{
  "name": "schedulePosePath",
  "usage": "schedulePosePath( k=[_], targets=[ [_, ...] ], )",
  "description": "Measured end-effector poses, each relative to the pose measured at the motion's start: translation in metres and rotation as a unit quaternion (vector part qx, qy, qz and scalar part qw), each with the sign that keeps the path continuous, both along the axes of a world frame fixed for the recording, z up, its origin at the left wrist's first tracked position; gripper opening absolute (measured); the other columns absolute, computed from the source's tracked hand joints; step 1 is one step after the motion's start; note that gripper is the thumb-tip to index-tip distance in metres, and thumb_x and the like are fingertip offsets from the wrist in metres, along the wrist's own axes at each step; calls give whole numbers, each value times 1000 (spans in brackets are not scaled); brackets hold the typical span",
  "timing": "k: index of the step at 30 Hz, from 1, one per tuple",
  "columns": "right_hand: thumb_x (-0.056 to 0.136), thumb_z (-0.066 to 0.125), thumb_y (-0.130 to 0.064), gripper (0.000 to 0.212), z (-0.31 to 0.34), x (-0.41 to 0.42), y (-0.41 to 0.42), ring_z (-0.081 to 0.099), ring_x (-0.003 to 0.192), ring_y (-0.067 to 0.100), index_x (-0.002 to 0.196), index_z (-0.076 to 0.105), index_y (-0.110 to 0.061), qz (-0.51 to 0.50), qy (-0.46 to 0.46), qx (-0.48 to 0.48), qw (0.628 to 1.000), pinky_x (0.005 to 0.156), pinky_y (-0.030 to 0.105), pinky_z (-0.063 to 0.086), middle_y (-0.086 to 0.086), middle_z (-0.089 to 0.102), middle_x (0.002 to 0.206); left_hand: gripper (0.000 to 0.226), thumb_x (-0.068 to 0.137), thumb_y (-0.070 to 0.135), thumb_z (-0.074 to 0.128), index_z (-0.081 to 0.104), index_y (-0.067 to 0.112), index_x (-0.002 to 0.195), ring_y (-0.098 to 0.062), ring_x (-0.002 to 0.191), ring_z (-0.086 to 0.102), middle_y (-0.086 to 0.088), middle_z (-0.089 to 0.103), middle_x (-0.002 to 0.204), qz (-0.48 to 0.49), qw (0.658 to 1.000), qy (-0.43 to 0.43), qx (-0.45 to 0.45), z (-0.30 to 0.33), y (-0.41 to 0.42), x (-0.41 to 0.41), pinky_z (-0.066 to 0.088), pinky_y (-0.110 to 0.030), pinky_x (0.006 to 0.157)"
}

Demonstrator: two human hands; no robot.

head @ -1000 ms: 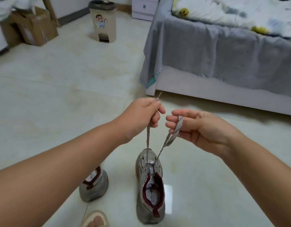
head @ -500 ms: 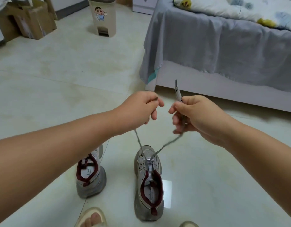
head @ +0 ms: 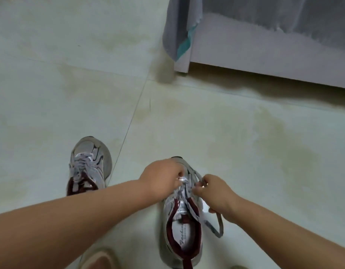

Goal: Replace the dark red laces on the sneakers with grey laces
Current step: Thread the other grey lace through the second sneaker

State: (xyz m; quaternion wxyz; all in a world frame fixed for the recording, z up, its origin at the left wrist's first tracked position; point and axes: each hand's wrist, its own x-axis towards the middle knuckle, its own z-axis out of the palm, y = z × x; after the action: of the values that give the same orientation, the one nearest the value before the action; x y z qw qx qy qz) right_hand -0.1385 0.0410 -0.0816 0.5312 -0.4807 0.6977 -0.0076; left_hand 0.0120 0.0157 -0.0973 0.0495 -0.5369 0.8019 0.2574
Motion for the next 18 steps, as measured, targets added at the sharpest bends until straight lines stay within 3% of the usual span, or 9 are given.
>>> schedulePosePath(
  k=[3,6,9,12,15,18],
  targets=[
    [83,61,-23,20,-21,4,10,45,61,14,78,44,-14,-50,-60,9,997,56,24,36,0,51,73,16,90,25,50,57,19,103,-22,95,55,0,56,108,-13,1000,-19,-19,-20,3,-4,42,-31,74],
    [79,64,-23,21,-32,5,15,46,62,12,82,44,-19,-102,-90,5,991,54,23,35,-3,51,75,11,89,23,49,56,18,96,-22,91,55,-1,57,101,1,999,0,-38,-26,3,-5,41,-31,71],
    [79,61,-23,20,-36,6,16,44,61,13,82,42,-18,-104,-85,-8,991,56,25,35,-3,50,75,6,89,16,47,48,17,84,-24,83,51,-4,56,90,8,998,62,-31,-29,3,-6,34,-32,66],
    [82,59,-22,19,-39,6,16,44,62,12,80,41,-20,-100,-83,-15,991,56,23,34,-4,49,75,12,91,12,46,41,15,80,-22,69,45,0,48,70,89,985,150,9,-34,5,-1,26,-31,59],
    [83,60,-22,20,-41,6,16,45,63,11,80,40,-21,-86,-77,-17,993,56,22,34,-4,49,75,8,91,9,47,45,12,84,-13,57,39,6,41,60,139,970,198,36,-36,10,5,26,-23,52],
    [81,62,-21,23,-41,7,14,44,60,11,78,40,-21,-72,-64,-32,995,54,22,32,-4,49,73,12,86,7,58,50,15,81,-1,61,42,12,46,65,161,956,236,67,-36,7,9,33,-11,58]
  ],
)
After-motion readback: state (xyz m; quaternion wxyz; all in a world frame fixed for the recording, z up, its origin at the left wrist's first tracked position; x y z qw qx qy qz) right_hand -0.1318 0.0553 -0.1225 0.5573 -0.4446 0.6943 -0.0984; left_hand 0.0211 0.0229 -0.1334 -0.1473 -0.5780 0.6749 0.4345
